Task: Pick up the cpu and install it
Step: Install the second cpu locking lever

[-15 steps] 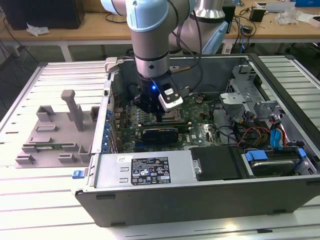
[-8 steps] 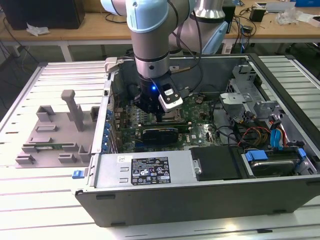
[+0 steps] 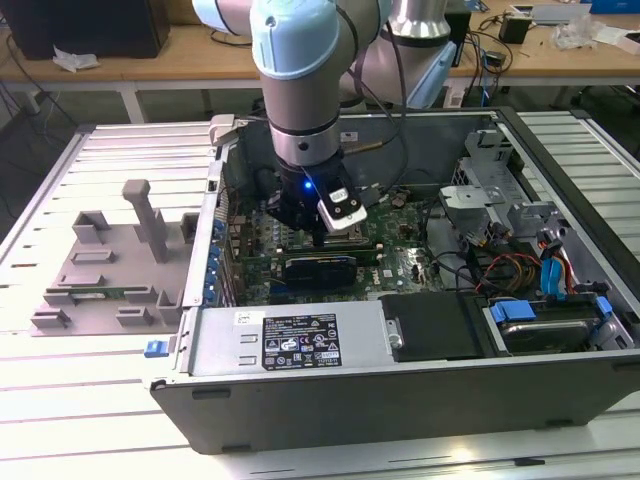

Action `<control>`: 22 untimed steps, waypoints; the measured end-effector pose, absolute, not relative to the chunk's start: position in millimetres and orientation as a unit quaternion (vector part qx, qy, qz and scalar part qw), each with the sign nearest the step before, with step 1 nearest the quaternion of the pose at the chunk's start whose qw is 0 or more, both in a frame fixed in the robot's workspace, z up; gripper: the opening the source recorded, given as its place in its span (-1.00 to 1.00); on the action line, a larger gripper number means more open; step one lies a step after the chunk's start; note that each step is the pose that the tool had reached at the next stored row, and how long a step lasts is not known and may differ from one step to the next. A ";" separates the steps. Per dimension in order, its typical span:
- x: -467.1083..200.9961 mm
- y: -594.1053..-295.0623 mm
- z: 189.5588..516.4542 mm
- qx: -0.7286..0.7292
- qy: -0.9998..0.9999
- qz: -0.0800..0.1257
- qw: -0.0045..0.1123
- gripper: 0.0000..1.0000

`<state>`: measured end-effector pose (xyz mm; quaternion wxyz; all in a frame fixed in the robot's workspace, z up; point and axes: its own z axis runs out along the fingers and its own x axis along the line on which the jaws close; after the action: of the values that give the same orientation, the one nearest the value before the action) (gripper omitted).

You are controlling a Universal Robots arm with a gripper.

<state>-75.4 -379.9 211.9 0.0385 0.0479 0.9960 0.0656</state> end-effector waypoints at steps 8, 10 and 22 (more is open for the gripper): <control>-82.4 -390.6 210.0 0.049 0.994 0.093 0.038 -0.79; -84.8 -391.7 208.6 0.049 0.993 0.101 0.038 -0.79; -89.3 -392.3 195.9 0.050 0.989 0.133 0.036 -0.79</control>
<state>-89.3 -392.3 195.9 0.0364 0.0502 0.9892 0.1325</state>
